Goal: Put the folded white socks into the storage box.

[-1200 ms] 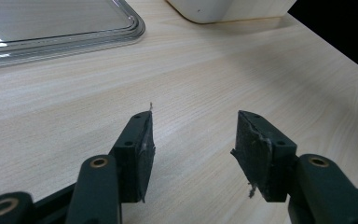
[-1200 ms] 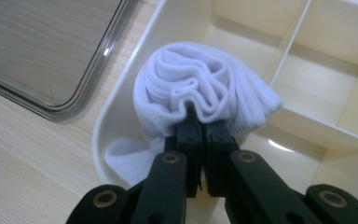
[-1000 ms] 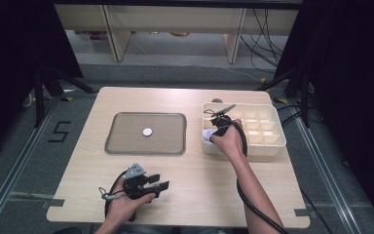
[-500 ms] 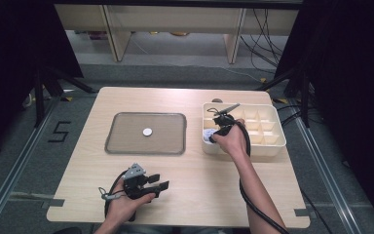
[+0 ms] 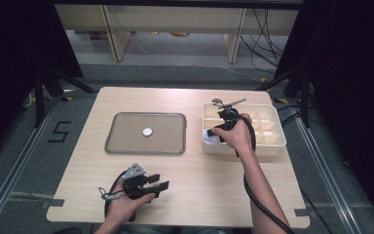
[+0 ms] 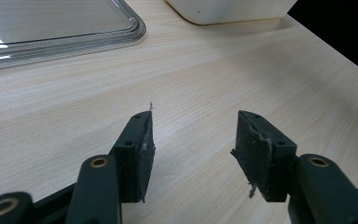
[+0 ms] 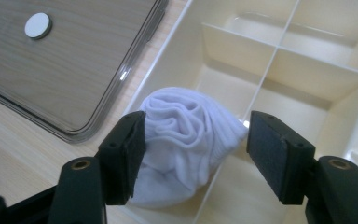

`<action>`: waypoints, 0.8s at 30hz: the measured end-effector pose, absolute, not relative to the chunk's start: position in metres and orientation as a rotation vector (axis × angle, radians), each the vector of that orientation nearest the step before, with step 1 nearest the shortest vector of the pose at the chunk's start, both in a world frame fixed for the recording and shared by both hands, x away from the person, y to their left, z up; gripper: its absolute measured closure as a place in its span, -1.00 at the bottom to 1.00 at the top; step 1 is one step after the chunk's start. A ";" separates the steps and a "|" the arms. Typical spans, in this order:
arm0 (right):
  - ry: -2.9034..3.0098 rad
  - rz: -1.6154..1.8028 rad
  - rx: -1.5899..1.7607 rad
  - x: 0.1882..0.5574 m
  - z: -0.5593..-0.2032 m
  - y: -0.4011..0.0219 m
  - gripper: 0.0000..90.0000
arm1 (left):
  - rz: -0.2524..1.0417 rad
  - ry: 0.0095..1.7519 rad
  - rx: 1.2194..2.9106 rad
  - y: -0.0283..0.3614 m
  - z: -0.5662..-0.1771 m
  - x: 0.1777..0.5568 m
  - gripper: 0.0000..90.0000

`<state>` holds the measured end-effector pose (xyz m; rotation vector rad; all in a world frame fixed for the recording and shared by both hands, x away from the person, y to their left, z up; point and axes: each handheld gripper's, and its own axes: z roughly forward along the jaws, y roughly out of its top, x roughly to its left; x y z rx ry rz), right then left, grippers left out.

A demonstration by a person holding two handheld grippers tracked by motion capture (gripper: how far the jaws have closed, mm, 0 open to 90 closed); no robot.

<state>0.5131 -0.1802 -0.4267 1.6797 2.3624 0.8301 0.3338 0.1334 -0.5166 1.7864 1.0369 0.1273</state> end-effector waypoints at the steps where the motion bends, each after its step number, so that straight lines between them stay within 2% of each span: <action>1: 2.362 0.813 1.679 0.513 -0.427 -0.179 0.00 | 0.128 1.038 1.785 0.133 -0.517 0.334 0.03; 5: 2.396 0.772 1.563 0.511 -0.427 -0.178 0.45 | 0.125 1.034 1.786 0.132 -0.517 0.334 0.03; 6: 2.396 0.772 1.563 0.511 -0.427 -0.178 0.45 | 0.125 1.034 1.786 0.132 -0.517 0.334 0.03; 11: 2.392 0.737 1.592 0.508 -0.426 -0.172 0.72 | 0.131 1.037 1.790 0.133 -0.517 0.334 0.03; 24: 2.425 0.647 1.601 0.505 -0.435 -0.164 0.82 | 0.126 1.036 1.786 0.132 -0.516 0.333 0.03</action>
